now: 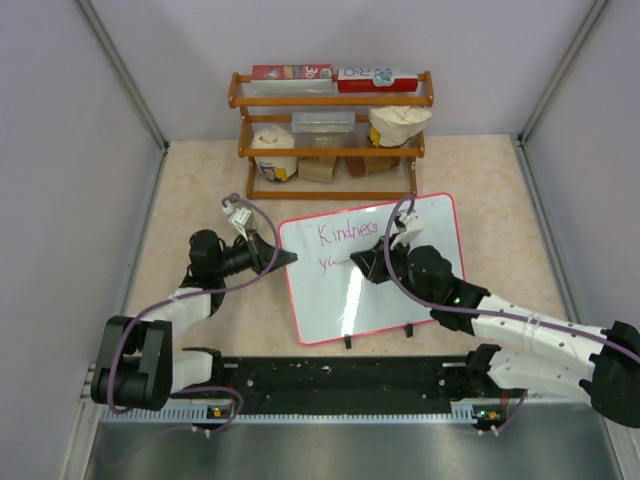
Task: Write a sentence on the whiteboard
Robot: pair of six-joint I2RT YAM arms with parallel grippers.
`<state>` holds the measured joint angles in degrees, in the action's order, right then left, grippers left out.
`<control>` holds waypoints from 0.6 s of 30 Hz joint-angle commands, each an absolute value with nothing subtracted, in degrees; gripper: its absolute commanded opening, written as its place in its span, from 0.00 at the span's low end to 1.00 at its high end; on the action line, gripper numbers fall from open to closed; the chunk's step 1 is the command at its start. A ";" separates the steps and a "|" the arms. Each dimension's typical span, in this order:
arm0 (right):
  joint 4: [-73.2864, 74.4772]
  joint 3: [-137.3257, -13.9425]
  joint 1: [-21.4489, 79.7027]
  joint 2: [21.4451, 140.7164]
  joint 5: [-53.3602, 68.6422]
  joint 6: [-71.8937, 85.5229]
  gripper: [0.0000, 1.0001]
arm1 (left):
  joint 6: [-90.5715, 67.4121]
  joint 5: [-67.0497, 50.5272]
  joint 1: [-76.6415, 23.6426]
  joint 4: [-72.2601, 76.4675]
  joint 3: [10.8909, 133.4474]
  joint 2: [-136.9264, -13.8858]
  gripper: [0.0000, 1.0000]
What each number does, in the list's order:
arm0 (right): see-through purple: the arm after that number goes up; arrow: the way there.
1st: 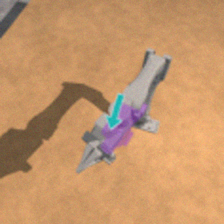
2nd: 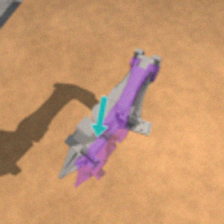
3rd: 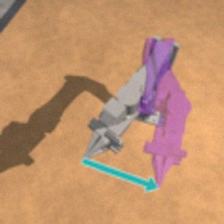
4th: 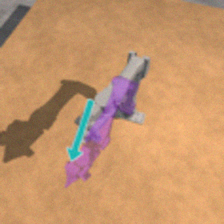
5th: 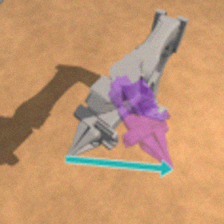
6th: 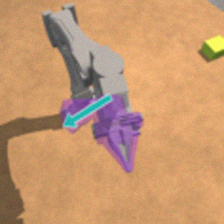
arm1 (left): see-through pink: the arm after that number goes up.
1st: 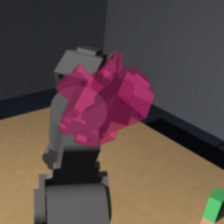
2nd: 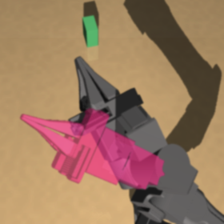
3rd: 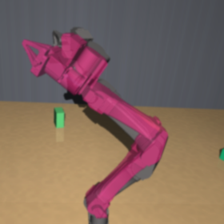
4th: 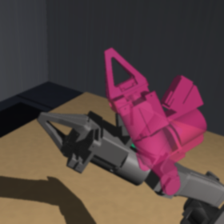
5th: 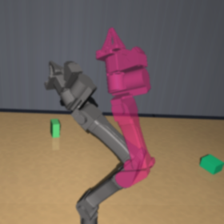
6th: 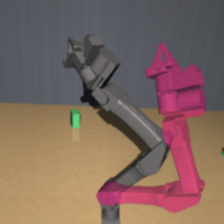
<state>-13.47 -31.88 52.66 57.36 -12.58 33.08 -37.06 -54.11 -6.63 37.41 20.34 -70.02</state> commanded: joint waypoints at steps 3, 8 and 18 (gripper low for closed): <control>-13.88 -35.15 51.50 58.53 -16.00 31.47 0.00 | -25.14 -46.23 -7.21 36.30 19.16 -70.93 0.00; -14.50 -35.95 51.50 59.32 -15.56 31.29 0.00 | -25.14 -46.32 -7.12 36.39 19.25 -71.02 0.00; -14.68 -36.30 51.50 60.21 -13.10 31.29 0.00 | -25.14 -46.23 -7.21 36.30 19.34 -71.10 0.00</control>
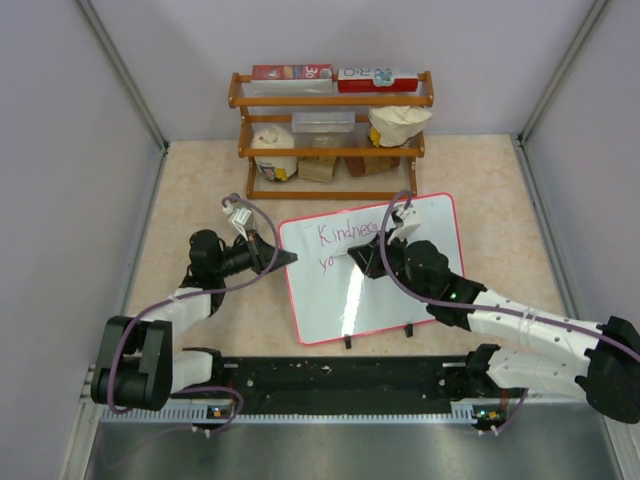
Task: Write a sentence on the whiteboard
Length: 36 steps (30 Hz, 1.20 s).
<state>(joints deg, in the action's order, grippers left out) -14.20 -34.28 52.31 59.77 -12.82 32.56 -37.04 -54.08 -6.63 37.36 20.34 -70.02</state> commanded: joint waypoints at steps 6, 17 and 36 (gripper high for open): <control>-16.34 -34.63 51.07 56.61 -10.90 31.90 0.00 | -25.05 -46.23 -7.12 36.30 19.25 -71.02 0.00; -15.56 -33.49 50.19 56.07 -11.43 31.64 0.00 | -25.14 -46.14 -7.12 36.30 19.25 -71.10 0.00; -13.63 -31.29 50.19 57.13 -11.60 31.99 0.00 | -25.05 -46.23 -7.12 36.21 19.25 -71.01 0.00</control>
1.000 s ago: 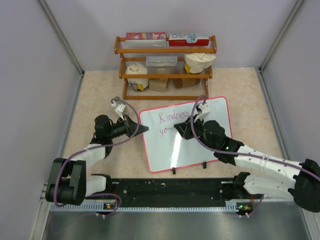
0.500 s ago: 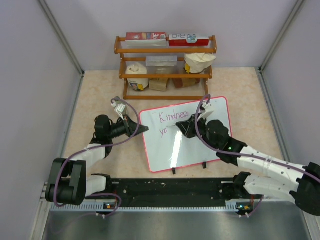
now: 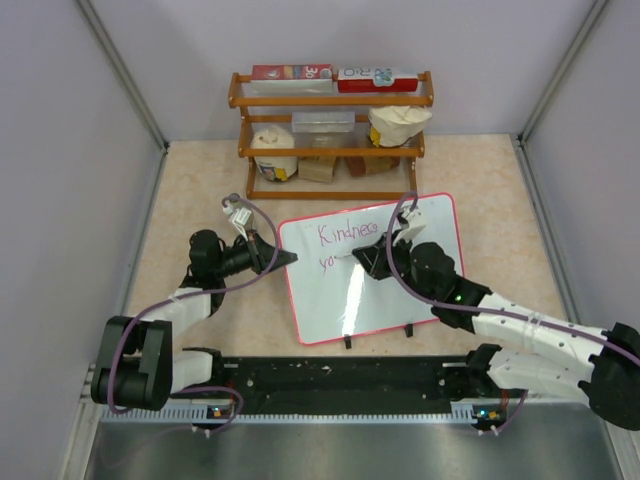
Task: Write a sentence on the whiteboard
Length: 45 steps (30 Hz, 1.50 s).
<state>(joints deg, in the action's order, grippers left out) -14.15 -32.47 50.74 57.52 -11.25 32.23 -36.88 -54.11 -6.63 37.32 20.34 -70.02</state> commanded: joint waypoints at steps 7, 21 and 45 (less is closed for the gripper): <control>-13.01 -29.71 50.19 56.25 -10.90 32.52 0.00 | -24.96 -46.14 -7.12 36.30 19.25 -71.10 0.00; -10.72 -29.18 50.19 53.53 -14.32 32.43 0.00 | -25.05 -46.23 -7.12 36.30 19.25 -71.19 0.00; -11.43 -34.02 49.92 56.51 -16.09 30.85 0.00 | -25.14 -46.23 -7.12 36.30 19.25 -71.02 0.00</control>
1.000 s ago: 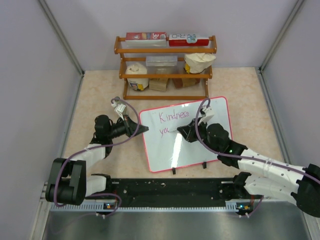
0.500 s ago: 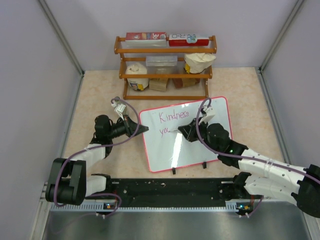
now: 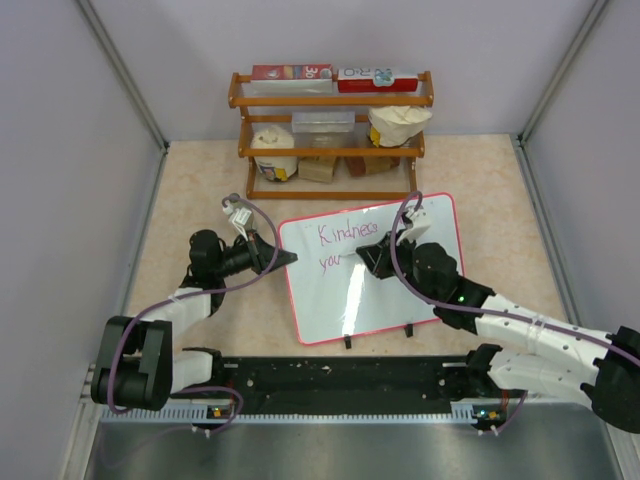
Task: Write a sentence on the whiteboard
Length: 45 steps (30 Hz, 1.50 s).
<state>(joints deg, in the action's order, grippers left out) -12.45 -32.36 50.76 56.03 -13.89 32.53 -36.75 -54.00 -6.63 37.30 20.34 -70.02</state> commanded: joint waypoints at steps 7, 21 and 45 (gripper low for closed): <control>-10.90 -31.99 49.83 55.90 -13.80 31.64 0.00 | -25.14 -46.23 -7.12 36.39 19.25 -71.02 0.00; -9.32 -30.15 49.83 54.67 -12.66 32.26 0.00 | -25.05 -46.14 -7.12 36.30 19.25 -71.02 0.00; -10.63 -32.34 49.83 51.50 -13.45 30.85 0.00 | -25.05 -46.14 -7.12 36.30 19.25 -70.93 0.00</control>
